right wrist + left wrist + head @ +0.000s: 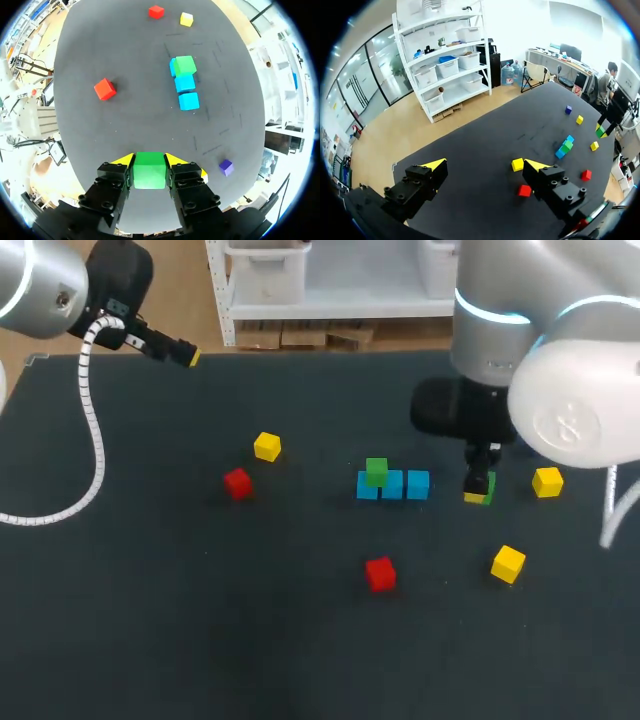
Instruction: Place the blue cubes, place green cubes on the blue cubes, place the yellow cubes on the green cubes, then place the red cubes on the yellow cubes, and place purple cube on the red cubes.
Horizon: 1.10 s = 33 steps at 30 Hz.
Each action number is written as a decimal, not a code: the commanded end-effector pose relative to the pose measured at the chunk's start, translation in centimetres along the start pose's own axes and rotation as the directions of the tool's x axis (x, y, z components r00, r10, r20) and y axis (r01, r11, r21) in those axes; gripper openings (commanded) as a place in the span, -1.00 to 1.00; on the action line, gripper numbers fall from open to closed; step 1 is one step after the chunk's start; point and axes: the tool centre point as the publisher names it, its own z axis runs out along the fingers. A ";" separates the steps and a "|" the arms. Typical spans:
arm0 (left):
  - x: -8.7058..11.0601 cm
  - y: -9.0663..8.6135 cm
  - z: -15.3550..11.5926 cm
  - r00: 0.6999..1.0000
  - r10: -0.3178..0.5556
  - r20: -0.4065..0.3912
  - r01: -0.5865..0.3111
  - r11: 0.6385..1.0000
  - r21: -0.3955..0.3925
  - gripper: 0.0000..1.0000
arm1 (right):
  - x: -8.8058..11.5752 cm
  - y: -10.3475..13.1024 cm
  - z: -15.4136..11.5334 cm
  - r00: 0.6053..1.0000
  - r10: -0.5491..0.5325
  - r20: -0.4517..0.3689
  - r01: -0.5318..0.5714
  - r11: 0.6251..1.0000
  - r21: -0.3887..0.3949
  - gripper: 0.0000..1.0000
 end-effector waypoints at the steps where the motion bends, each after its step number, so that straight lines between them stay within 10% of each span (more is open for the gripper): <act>1: 0.1 0.1 0.0 1.000 0.001 0.004 -0.002 1.000 0.004 1.00 | -0.4 -0.3 0.0 1.000 -0.001 -0.007 0.001 1.000 -0.009 -1.00; 16: 0.1 0.1 0.0 1.000 0.001 0.004 -0.002 1.000 0.004 1.00 | -0.3 -0.8 0.4 1.000 -0.011 -0.005 0.011 1.000 -0.010 -1.00; 33: 0.1 0.1 0.0 1.000 0.001 0.004 -0.002 1.000 0.004 1.00 | -4.6 -3.6 1.1 0.978 -0.205 0.025 0.205 0.979 -0.011 -1.00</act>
